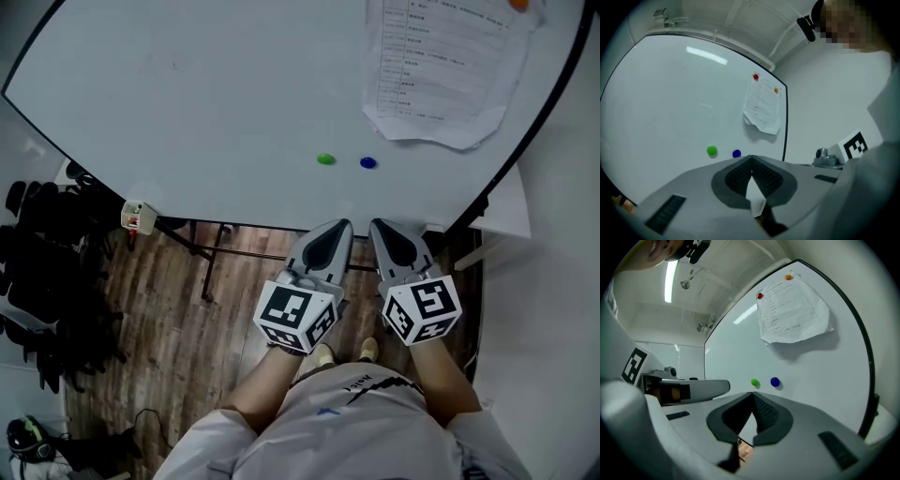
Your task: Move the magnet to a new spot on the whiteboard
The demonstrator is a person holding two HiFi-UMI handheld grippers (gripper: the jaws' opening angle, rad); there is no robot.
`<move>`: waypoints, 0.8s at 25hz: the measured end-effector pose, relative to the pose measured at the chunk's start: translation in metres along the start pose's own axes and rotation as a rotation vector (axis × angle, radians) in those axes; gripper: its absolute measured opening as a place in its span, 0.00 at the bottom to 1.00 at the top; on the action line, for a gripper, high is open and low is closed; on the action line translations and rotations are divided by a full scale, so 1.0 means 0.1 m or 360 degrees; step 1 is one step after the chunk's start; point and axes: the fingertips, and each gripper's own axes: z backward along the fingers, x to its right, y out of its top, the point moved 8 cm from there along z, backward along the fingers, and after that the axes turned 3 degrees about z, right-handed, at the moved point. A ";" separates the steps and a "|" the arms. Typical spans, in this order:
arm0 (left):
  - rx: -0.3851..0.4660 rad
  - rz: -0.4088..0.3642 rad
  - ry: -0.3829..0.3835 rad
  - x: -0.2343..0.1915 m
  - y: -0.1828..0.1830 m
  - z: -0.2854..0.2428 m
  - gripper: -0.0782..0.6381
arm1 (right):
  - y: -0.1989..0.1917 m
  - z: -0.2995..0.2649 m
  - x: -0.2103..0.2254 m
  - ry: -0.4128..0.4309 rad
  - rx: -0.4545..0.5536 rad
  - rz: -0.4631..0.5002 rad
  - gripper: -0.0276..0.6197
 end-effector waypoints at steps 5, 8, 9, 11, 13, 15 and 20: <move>0.0022 -0.0013 0.0005 0.06 0.05 -0.02 0.12 | 0.05 0.01 0.02 0.0043 0.0006 0.0011 0.06; 0.0032 -0.0024 0.0008 0.08 0.08 -0.01 0.12 | 0.04 0.01 0.01 0.0062 0.0001 0.0009 0.06; 0.0031 -0.0024 0.0011 0.08 0.08 -0.01 0.12 | 0.04 0.01 0.01 0.0067 -0.0004 0.0007 0.06; 0.0025 -0.0023 0.0020 0.09 0.07 0.02 0.12 | 0.02 0.02 -0.01 0.0075 -0.0014 0.0001 0.06; 0.0025 -0.0025 0.0024 0.09 0.08 0.02 0.12 | 0.03 0.02 -0.01 0.0080 -0.0014 0.0005 0.06; 0.0031 -0.0029 0.0021 0.09 0.10 0.00 0.12 | 0.06 0.01 0.01 0.0082 -0.0009 0.0018 0.06; 0.0026 -0.0028 0.0017 0.08 0.09 -0.01 0.12 | 0.06 0.01 0.01 0.0079 -0.0008 0.0018 0.06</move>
